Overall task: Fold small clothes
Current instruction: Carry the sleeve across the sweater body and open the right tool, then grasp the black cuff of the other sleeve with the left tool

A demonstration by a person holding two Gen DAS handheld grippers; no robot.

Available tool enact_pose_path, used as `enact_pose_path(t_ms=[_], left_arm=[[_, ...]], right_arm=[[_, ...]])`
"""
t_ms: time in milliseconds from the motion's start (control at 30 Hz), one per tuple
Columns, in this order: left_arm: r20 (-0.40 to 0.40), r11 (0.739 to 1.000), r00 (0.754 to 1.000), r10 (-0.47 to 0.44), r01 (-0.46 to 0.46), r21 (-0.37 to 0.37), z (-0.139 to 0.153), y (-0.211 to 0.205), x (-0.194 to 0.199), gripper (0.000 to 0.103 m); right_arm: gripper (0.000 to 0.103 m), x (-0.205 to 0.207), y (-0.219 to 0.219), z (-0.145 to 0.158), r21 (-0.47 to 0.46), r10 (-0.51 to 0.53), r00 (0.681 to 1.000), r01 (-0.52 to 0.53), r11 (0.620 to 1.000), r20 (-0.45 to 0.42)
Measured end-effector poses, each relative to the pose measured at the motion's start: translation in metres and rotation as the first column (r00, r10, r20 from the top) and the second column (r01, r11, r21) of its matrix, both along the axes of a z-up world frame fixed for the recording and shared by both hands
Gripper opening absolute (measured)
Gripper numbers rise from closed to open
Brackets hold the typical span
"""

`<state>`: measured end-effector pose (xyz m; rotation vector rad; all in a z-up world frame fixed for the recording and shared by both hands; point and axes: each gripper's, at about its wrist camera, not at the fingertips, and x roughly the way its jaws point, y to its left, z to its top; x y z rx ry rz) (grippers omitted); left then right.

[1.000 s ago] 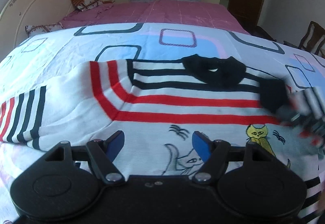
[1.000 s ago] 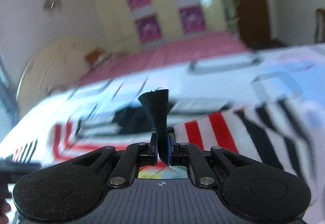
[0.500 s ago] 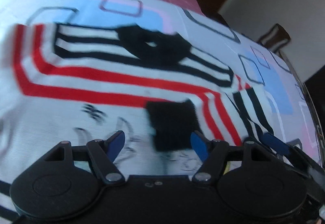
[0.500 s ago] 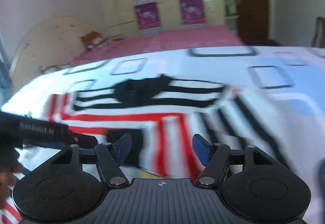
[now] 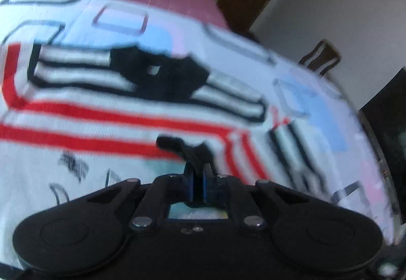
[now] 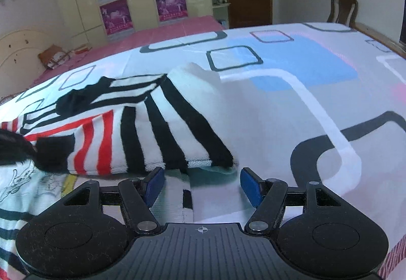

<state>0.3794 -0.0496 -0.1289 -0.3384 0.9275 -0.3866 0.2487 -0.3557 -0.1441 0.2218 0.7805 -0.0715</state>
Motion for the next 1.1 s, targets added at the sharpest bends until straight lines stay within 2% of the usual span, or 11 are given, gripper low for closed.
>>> enact_pose_path(t_ms=[200, 333, 433, 600, 700, 767, 900, 933, 967, 1033, 1100], left_arm=[[0.150, 0.998, 0.987, 0.048, -0.040, -0.056, 0.060, 0.030, 0.007, 0.006], [0.175, 0.992, 0.977, 0.125, -0.123, -0.022, 0.065, 0.064, 0.005, 0.006], [0.126, 0.982, 0.975, 0.181, -0.187, 0.030, 0.042, 0.087, 0.003, 0.006], [-0.018, 0.968, 0.970, 0.243, -0.241, 0.072, -0.015, 0.105, 0.000, 0.006], [-0.025, 0.965, 0.971, 0.236, -0.231, 0.126, -0.032, 0.101, 0.002, 0.007], [-0.002, 0.962, 0.976, 0.217, -0.214, 0.170, -0.031, 0.095, 0.004, 0.007], [0.040, 0.923, 0.958, 0.282, -0.283, 0.260, -0.012, 0.095, -0.003, 0.033], [0.077, 0.917, 0.956, 0.283, -0.293, 0.272, -0.007, 0.095, -0.007, 0.034], [0.109, 0.916, 0.955, 0.275, -0.295, 0.271, -0.001, 0.095, -0.010, 0.037], [0.138, 0.923, 0.957, 0.257, -0.285, 0.258, 0.007, 0.091, -0.012, 0.039], [0.165, 0.934, 0.962, 0.219, -0.255, 0.249, 0.013, 0.081, -0.012, 0.039]], right_arm=[[0.066, 0.015, 0.008, -0.007, 0.025, 0.001, 1.000, -0.001, 1.000, 0.002], [0.065, 0.029, 0.016, -0.007, 0.035, 0.014, 1.000, -0.014, 0.999, 0.012], [0.016, 0.034, 0.019, -0.008, 0.027, 0.029, 1.000, -0.029, 0.999, -0.001], [0.016, 0.030, 0.016, -0.011, 0.003, 0.013, 1.000, -0.013, 1.000, -0.003], [0.016, 0.026, 0.011, -0.015, 0.000, -0.009, 1.000, 0.009, 1.000, -0.017], [0.016, 0.024, 0.013, -0.014, -0.010, 0.004, 1.000, -0.004, 1.000, -0.018], [0.016, 0.013, 0.005, -0.001, 0.012, 0.025, 1.000, -0.025, 1.000, -0.006], [0.022, 0.009, 0.003, 0.004, 0.016, 0.026, 1.000, -0.026, 1.000, 0.010], [0.041, 0.006, 0.001, 0.010, 0.016, 0.025, 0.999, -0.026, 1.000, 0.032], [0.066, 0.008, -0.002, 0.020, 0.000, 0.023, 0.997, -0.023, 1.000, 0.068], [0.066, 0.021, -0.005, 0.024, -0.001, 0.027, 0.996, -0.027, 1.000, 0.084]])
